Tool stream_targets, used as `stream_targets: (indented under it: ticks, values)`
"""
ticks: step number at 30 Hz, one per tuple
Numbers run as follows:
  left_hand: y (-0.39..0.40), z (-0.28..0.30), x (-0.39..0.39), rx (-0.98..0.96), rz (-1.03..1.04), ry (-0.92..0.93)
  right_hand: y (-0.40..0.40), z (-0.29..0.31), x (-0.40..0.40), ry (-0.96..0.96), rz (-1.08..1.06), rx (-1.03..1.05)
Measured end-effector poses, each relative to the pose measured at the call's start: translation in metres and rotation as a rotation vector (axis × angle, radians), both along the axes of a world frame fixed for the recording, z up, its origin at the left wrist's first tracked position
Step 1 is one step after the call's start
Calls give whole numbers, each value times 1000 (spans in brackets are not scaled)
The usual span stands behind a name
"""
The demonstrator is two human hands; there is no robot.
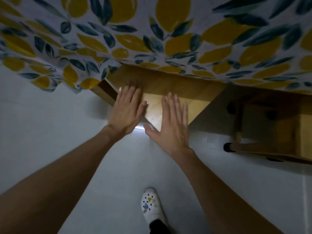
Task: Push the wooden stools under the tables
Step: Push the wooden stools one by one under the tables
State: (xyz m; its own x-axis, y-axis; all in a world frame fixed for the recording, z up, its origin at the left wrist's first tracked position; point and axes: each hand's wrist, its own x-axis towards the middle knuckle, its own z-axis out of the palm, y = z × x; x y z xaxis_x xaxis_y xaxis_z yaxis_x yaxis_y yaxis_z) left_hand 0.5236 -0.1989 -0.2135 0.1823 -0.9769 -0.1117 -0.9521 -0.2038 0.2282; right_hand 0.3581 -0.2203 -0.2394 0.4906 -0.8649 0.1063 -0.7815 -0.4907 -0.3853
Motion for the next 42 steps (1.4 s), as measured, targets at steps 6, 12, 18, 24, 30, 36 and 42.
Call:
stream_targets:
  ticks: [6,12,18,24,30,36,42]
  values:
    - [-19,-22,35,1,-121,-26,0,-9,27,257,-46,-91]
    - [-18,-28,34,-51,-122,0,-1,-4,25,314,-24,-115]
    - [-13,-27,29,-57,-93,-1,-1,-4,22,341,20,-119]
    - [21,-30,12,-75,59,32,2,-1,10,382,159,-66]
    - [76,-32,-8,-70,258,32,5,3,0,452,429,-77]
    - [99,-28,6,-41,191,13,10,11,0,476,462,-55]
    - [99,-32,29,-34,309,25,26,6,5,400,144,70]
